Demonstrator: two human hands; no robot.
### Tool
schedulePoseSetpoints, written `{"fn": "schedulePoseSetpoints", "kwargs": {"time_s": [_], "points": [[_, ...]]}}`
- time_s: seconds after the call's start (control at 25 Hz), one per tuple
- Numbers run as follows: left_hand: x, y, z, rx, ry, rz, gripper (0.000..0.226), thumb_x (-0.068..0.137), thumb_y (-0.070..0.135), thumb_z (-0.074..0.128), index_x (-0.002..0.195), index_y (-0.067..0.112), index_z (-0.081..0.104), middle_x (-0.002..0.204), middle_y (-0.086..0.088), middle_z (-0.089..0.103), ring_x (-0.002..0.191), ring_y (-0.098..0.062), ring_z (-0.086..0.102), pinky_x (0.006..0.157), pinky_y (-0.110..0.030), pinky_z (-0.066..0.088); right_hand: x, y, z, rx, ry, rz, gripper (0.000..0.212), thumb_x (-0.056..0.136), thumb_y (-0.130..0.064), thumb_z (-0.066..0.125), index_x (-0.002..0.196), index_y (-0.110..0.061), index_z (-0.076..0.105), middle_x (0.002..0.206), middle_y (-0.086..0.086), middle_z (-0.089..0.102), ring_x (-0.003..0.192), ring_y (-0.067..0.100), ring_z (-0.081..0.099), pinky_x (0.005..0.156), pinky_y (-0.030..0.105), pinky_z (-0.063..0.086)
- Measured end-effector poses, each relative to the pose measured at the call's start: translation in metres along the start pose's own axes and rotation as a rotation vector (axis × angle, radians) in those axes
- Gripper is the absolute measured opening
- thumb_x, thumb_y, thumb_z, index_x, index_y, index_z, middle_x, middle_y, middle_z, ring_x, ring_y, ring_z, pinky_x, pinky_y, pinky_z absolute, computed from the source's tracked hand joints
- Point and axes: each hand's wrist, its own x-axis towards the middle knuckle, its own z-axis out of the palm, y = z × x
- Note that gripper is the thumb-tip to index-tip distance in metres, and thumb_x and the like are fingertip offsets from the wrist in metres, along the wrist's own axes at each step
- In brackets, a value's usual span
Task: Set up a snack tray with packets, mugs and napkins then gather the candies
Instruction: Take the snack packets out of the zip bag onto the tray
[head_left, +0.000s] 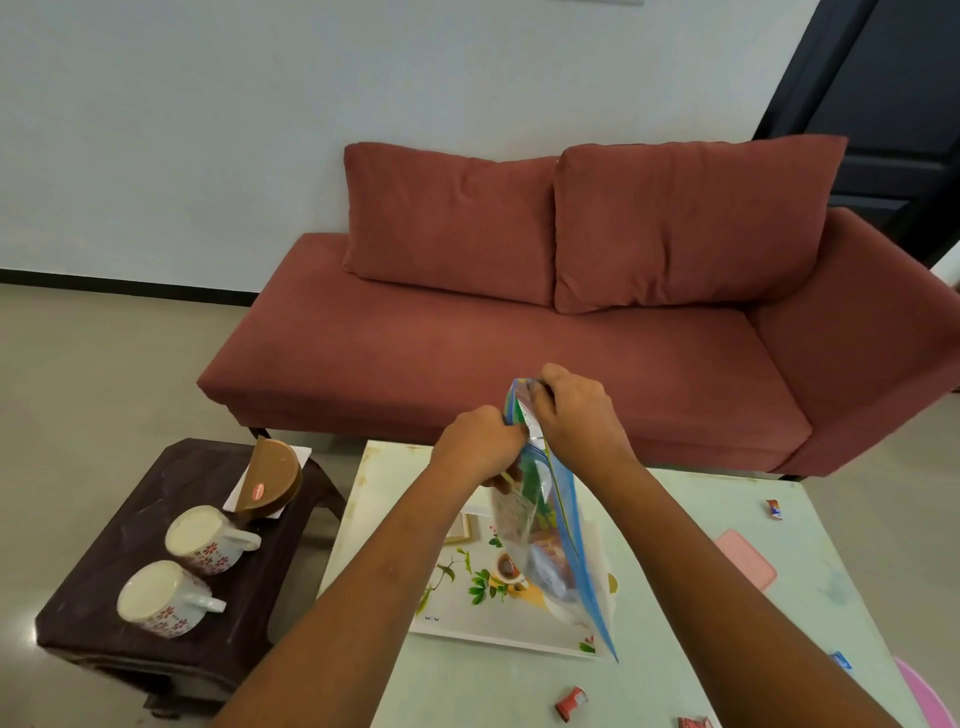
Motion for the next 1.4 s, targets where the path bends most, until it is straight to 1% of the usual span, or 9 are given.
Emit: {"fn": "schedulePoseSetpoints", "kwargs": {"time_s": [0.16,0.28,0.44,0.68,0.88,1.0,1.12,1.2,1.4], "points": [[0.005,-0.005,0.013,-0.346,0.024,-0.047,0.032,0.089,0.025,0.041,0.079,0.002,0.061,0.079,-0.018,0.073,0.068,-0.037,0.07,0.052,-0.029,0.05,-0.006,0.013,0.002,0.034,-0.222,0.199,0.035,0.09,-0.05,0.048,0.075,-0.019,0.042,0.071,0.003,0.055,0.071,0.029,0.058,0.063,0.036,0.045],[0.01,-0.01,0.02,-0.324,0.143,-0.037,0.034,0.081,0.036,0.044,0.076,0.004,0.057,0.083,-0.021,0.068,0.074,-0.039,0.067,0.069,-0.049,0.057,-0.012,0.019,0.001,0.075,-0.412,0.297,0.03,0.094,-0.035,0.044,0.077,-0.012,0.053,0.08,0.013,0.062,0.073,0.034,0.068,0.07,0.043,0.059],[0.011,-0.019,0.015,-0.105,0.232,-0.029,0.029,0.085,0.028,0.045,0.072,0.006,0.058,0.073,-0.011,0.066,0.066,-0.031,0.065,0.063,-0.04,0.054,-0.013,0.035,0.0,-0.021,-0.265,0.322,0.029,0.091,-0.022,0.042,0.063,-0.016,0.05,0.079,0.017,0.062,0.079,0.04,0.066,0.075,0.044,0.056],[0.01,-0.027,0.012,-0.158,0.292,-0.1,0.029,0.082,0.034,0.053,0.069,0.01,0.062,0.063,-0.002,0.071,0.052,-0.019,0.069,0.065,-0.038,0.059,-0.009,0.047,0.001,0.071,-0.146,0.371,0.027,0.088,-0.017,0.043,0.061,-0.013,0.042,0.071,0.016,0.061,0.069,0.036,0.064,0.067,0.041,0.055],[-0.005,-0.02,0.039,-0.262,-0.054,-0.299,0.021,0.08,0.039,0.062,0.081,0.019,0.061,0.072,-0.002,0.07,0.049,-0.019,0.065,0.05,-0.023,0.05,-0.01,0.044,0.016,0.126,-0.087,0.327,0.035,0.09,-0.012,0.043,0.057,-0.016,0.034,0.058,0.0,0.041,0.065,0.027,0.045,0.059,0.033,0.039],[-0.01,-0.022,0.044,-0.529,-0.23,-0.327,0.018,0.089,0.024,0.053,0.077,0.012,0.059,0.068,-0.003,0.069,0.05,-0.015,0.064,0.049,-0.019,0.044,-0.013,0.049,0.016,0.278,-0.086,0.433,0.021,0.091,-0.018,0.047,0.071,-0.011,0.049,0.068,0.003,0.05,0.068,0.026,0.052,0.066,0.041,0.054],[-0.005,-0.025,0.046,-0.74,-0.123,-0.3,0.022,0.093,0.022,0.048,0.076,0.014,0.059,0.069,-0.001,0.068,0.057,-0.011,0.064,0.057,-0.021,0.046,-0.024,0.043,0.016,0.378,-0.374,0.628,0.027,0.088,-0.041,0.057,0.097,-0.015,0.054,0.089,0.007,0.061,0.073,0.021,0.063,0.057,0.033,0.055],[-0.004,-0.028,0.051,-0.818,-0.038,-0.319,0.022,0.095,0.02,0.044,0.078,0.013,0.056,0.071,-0.002,0.065,0.06,-0.012,0.062,0.06,-0.024,0.046,-0.031,0.038,0.022,0.385,-0.553,0.701,0.022,0.091,-0.037,0.055,0.089,-0.015,0.055,0.082,0.007,0.061,0.066,0.019,0.062,0.054,0.027,0.052],[-0.002,-0.051,0.042,-0.997,0.148,-0.411,0.018,0.096,0.015,0.038,0.081,0.013,0.049,0.07,-0.005,0.055,0.056,-0.017,0.055,0.044,-0.019,0.044,-0.032,0.063,0.038,0.33,-0.39,0.77,0.019,0.093,-0.012,0.044,0.078,-0.008,0.054,0.068,0.009,0.056,0.049,0.017,0.061,0.044,0.022,0.049]]}}
